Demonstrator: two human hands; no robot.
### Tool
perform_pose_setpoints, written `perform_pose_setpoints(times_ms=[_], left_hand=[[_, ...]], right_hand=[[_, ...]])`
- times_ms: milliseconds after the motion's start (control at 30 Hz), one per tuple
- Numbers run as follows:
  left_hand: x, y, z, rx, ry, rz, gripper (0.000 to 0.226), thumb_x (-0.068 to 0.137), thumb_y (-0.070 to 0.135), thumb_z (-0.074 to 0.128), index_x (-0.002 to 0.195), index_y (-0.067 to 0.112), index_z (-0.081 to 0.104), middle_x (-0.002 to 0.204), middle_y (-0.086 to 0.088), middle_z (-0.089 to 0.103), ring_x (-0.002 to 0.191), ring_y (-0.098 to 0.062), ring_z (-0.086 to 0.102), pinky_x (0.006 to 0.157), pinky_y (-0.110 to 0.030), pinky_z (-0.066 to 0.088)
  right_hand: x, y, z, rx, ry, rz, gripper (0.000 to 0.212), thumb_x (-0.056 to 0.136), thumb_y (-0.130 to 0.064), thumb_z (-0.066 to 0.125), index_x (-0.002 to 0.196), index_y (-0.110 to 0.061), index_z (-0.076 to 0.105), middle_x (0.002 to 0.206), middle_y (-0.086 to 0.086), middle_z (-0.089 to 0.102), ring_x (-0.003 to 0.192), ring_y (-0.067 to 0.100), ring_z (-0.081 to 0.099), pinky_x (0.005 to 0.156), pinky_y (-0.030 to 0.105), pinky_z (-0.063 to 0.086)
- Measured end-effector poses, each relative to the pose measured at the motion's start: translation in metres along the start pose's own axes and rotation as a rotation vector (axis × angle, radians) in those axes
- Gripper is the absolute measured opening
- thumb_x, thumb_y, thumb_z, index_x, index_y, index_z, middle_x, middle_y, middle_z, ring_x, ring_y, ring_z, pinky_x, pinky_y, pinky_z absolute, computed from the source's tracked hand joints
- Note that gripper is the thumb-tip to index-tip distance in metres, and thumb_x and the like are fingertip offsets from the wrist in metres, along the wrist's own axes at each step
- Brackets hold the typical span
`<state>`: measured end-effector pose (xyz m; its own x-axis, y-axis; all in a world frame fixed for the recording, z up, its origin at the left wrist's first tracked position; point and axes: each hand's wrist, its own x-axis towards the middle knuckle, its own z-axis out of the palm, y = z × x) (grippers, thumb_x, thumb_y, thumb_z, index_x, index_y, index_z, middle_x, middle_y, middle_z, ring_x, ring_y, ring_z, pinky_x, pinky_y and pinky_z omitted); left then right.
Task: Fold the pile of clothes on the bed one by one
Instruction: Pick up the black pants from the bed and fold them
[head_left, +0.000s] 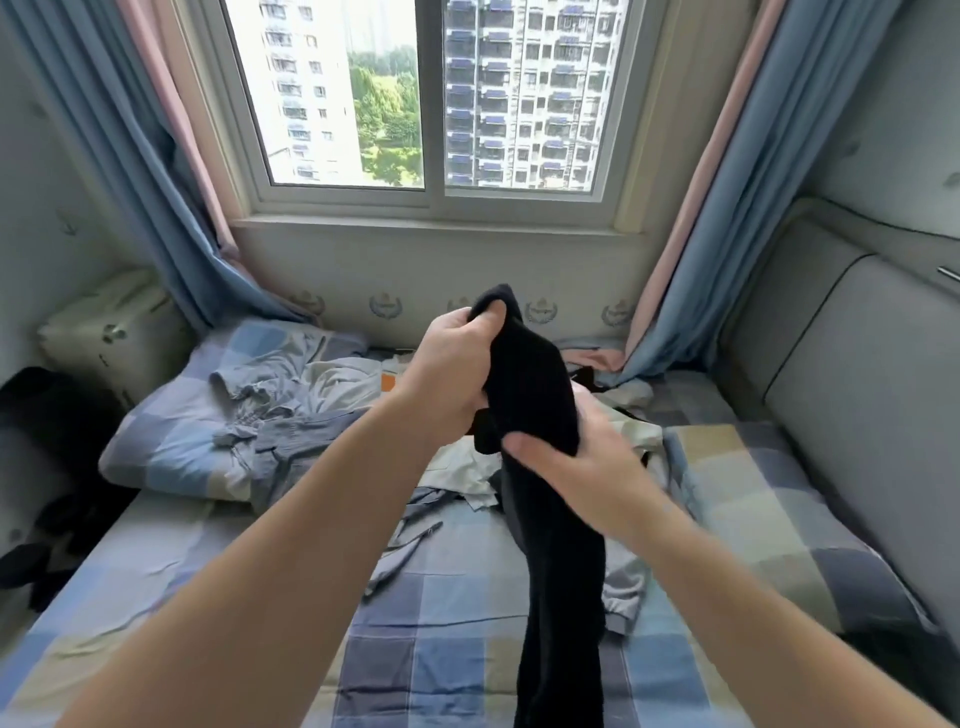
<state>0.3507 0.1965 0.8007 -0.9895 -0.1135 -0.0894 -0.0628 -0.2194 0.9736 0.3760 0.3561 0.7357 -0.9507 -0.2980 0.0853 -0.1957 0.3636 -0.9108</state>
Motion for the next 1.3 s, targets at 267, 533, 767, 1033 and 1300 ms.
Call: perform_pose_setpoints(times_ms=[267, 533, 767, 1033, 1300], left_hand=[[0.011, -0.01, -0.003, -0.259, 0.086, -0.067, 0.013, 0.101, 0.026, 0.061, 0.114, 0.025, 0.06, 0.093, -0.004, 0.071, 0.079, -0.019, 0.069, 0.067, -0.033, 0.057], [-0.009, -0.04, -0.009, 0.216, -0.127, -0.007, 0.036, 0.089, 0.03, 0.077, 0.115, 0.011, 0.061, 0.105, -0.009, 0.075, 0.084, -0.02, 0.07, 0.075, -0.035, 0.057], [-0.018, -0.078, 0.018, 0.427, -0.225, 0.174, 0.025, 0.094, 0.018, 0.07, 0.117, 0.013, 0.062, 0.104, 0.001, 0.072, 0.09, -0.011, 0.072, 0.074, -0.024, 0.055], [-0.016, -0.089, 0.01, 0.447, -0.321, 0.158, 0.017, 0.1, 0.025, 0.059, 0.104, 0.008, 0.058, 0.088, -0.004, 0.07, 0.086, -0.02, 0.069, 0.081, -0.044, 0.057], [-0.018, -0.097, -0.001, 0.326, -0.394, -0.062, 0.025, 0.093, 0.02, 0.073, 0.11, 0.006, 0.06, 0.092, -0.007, 0.077, 0.085, -0.02, 0.074, 0.075, -0.033, 0.058]], right_hand=[[0.004, 0.007, -0.022, 0.425, 0.176, 0.01, 0.018, 0.102, -0.009, 0.056, 0.105, -0.013, 0.073, 0.097, 0.008, 0.077, 0.089, 0.021, 0.074, 0.078, 0.034, 0.06], [0.019, -0.003, -0.055, 0.565, 0.356, 0.026, 0.023, 0.103, -0.018, 0.055, 0.112, -0.006, 0.072, 0.106, 0.014, 0.076, 0.103, 0.03, 0.072, 0.097, 0.049, 0.056], [0.014, -0.01, -0.06, 0.5, 0.247, -0.019, 0.025, 0.104, -0.022, 0.054, 0.114, -0.008, 0.071, 0.105, 0.012, 0.076, 0.101, 0.028, 0.073, 0.091, 0.049, 0.058], [0.01, 0.003, -0.071, 0.091, 0.267, -0.136, 0.021, 0.103, -0.025, 0.056, 0.104, -0.015, 0.075, 0.095, 0.001, 0.077, 0.093, 0.019, 0.073, 0.088, 0.043, 0.059], [0.014, 0.019, -0.086, -0.059, 0.303, -0.146, 0.035, 0.093, -0.035, 0.07, 0.086, -0.001, 0.072, 0.077, 0.02, 0.071, 0.077, 0.039, 0.068, 0.069, 0.052, 0.057]])
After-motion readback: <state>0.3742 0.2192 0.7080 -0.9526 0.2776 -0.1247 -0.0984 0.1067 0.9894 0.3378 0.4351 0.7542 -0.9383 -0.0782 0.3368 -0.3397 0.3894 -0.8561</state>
